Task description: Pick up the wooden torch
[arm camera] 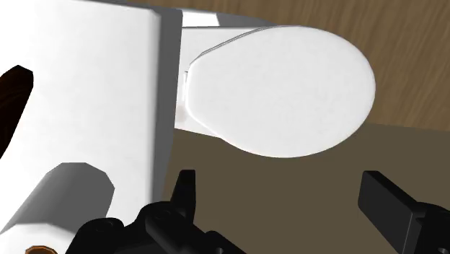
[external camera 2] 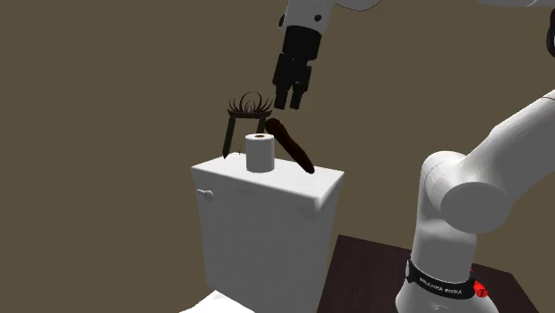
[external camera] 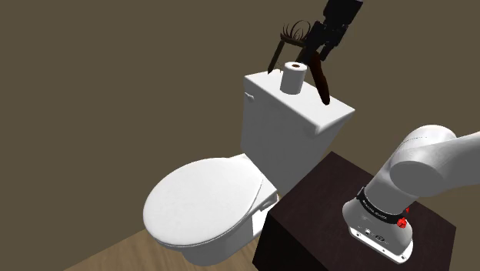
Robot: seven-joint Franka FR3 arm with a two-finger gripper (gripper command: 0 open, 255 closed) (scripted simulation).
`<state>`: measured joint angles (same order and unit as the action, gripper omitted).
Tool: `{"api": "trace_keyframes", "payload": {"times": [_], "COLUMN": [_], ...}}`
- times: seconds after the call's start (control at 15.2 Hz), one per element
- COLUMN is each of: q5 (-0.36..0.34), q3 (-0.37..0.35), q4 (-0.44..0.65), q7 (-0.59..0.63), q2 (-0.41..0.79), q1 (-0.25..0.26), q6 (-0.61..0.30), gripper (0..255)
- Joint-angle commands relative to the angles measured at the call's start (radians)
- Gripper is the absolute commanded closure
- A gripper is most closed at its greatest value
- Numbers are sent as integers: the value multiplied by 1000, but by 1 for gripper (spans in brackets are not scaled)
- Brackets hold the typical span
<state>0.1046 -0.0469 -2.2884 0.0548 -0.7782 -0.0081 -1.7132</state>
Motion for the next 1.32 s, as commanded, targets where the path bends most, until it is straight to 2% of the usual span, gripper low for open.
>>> {"api": "trace_keyframes", "payload": {"times": [0.0,0.59,1.25], "q5": [0,-77,-137], "q3": [0,84,187], "q4": [0,-89,-116], "q7": [0,-1,7], "q2": [0,90,251], "q1": [0,-112,-229], "q6": [0,-241,-505], "gripper": [0,0,0]}}
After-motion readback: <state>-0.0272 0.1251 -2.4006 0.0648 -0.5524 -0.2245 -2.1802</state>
